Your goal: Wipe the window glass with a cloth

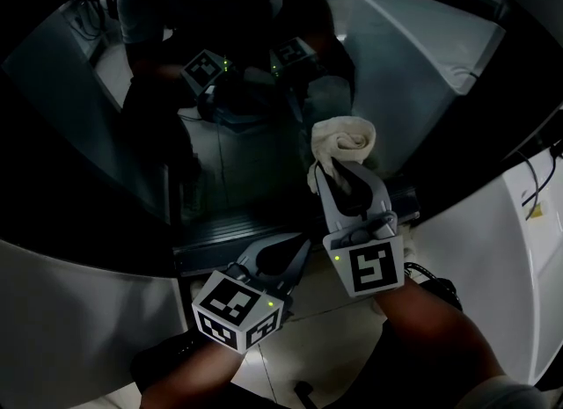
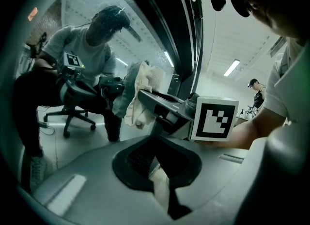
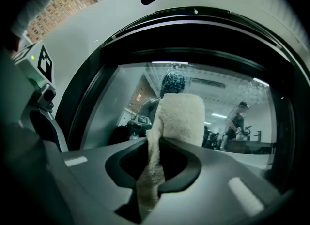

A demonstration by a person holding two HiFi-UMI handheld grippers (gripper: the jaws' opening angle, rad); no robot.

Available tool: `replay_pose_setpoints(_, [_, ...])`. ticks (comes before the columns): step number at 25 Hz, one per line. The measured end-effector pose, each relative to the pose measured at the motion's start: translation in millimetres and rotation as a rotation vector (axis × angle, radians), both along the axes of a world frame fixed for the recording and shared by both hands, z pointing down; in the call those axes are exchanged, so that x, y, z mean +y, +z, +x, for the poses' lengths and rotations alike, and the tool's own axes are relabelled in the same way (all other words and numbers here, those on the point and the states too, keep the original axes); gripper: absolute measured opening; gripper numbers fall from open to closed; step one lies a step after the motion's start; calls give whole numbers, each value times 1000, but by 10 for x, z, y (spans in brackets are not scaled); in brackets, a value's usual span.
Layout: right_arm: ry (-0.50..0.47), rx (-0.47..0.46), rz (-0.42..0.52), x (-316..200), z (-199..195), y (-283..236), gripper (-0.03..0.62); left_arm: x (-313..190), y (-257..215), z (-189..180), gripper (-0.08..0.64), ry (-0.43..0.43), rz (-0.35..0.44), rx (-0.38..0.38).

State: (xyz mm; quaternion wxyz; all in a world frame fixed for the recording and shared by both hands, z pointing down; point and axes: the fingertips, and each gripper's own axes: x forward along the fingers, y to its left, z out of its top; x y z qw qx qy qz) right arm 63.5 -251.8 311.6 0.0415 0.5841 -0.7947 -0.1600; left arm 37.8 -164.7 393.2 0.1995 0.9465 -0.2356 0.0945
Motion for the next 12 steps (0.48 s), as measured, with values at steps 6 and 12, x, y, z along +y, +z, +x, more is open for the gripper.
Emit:
replay_pose_setpoints(6, [-15, 100, -18, 7, -39, 50, 55, -18, -32, 23, 17, -13, 3, 1])
replay_pose_setpoints(12, [-20, 134, -39, 11, -73, 96, 55, -52, -48, -16, 17, -13, 9, 2])
